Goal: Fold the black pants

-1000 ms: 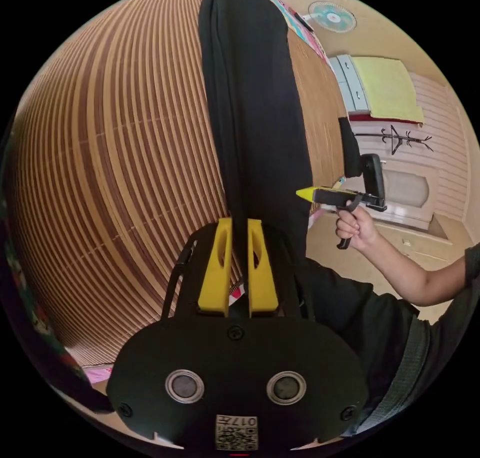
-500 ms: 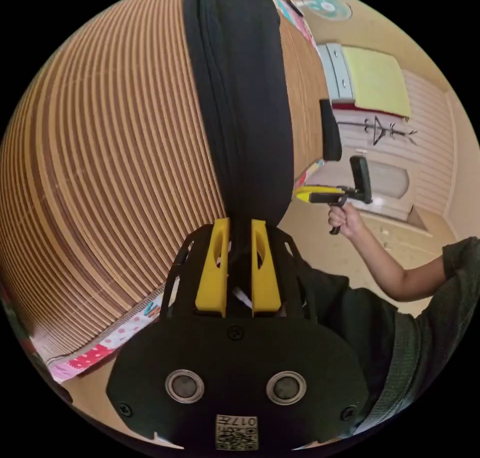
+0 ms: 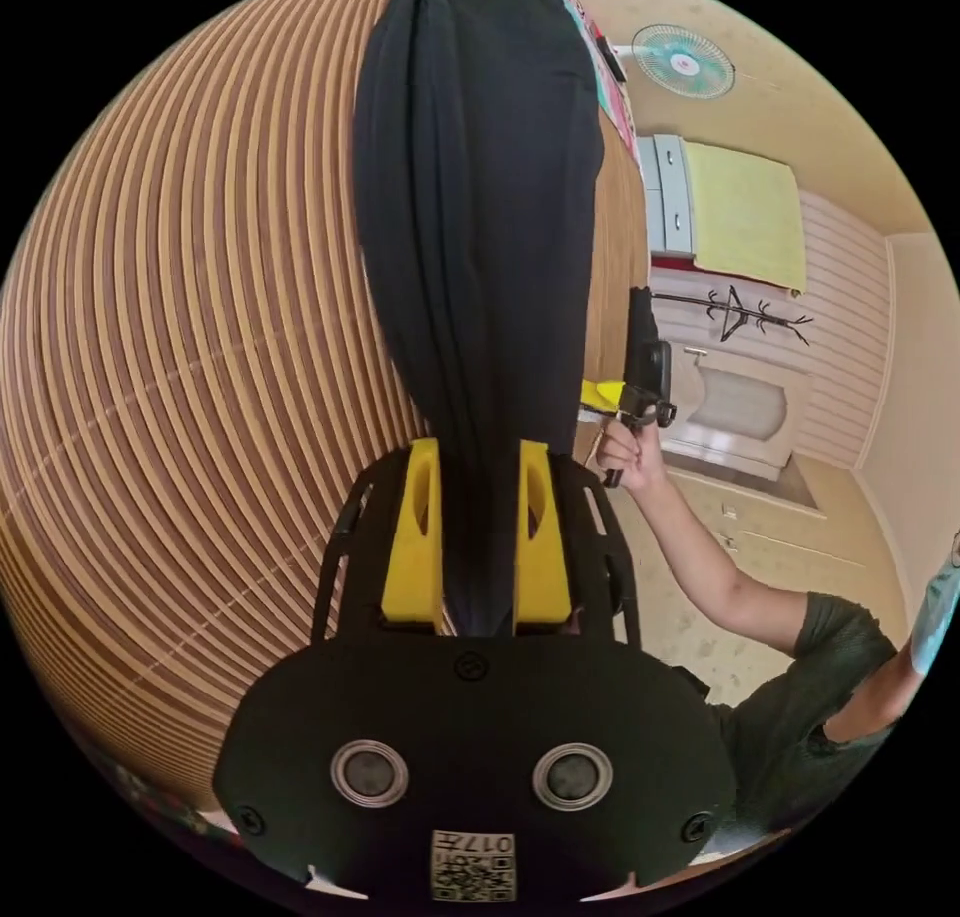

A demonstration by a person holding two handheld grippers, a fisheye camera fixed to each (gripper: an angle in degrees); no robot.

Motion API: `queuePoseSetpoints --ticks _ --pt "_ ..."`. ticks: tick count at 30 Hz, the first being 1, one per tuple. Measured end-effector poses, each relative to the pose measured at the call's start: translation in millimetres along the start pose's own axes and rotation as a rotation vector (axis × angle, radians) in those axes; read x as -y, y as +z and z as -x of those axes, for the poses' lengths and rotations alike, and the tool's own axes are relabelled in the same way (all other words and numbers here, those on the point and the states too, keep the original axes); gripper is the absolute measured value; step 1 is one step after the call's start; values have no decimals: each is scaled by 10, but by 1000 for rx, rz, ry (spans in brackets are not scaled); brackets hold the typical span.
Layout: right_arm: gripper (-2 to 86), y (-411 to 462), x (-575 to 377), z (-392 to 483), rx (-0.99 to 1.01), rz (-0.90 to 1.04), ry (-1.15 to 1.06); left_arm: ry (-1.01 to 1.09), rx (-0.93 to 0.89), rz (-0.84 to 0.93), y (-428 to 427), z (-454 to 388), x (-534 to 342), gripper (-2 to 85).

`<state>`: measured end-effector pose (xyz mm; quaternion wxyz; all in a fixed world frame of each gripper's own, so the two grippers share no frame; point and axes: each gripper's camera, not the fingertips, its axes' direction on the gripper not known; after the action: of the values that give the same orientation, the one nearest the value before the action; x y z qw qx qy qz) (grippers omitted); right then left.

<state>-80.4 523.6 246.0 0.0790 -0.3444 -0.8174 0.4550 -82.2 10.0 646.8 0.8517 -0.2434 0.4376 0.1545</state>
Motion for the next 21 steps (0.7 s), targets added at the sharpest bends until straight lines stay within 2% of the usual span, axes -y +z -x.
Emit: queuePoseSetpoints --ticks 2,4,9,15,21 --pt "59 1 -20 -46 87 11 30 11 -124 -25 -52 80 -80 53" --pt "39 -61 -125 36 145 3 8 65 -321 -82 -159 121 -297 51" --pt "14 -408 -693 667 286 -72 -110 247 -511 -202 -514 -194 -986 50" --pt "4 -769 -1450 2266 234 -105 -337 520 -514 -340 -1093 -1393 -1917 49" --pt "4 -1150 -1899 4200 255 -94 -738 925 -484 -464 -1889 -2922 -2685 50"
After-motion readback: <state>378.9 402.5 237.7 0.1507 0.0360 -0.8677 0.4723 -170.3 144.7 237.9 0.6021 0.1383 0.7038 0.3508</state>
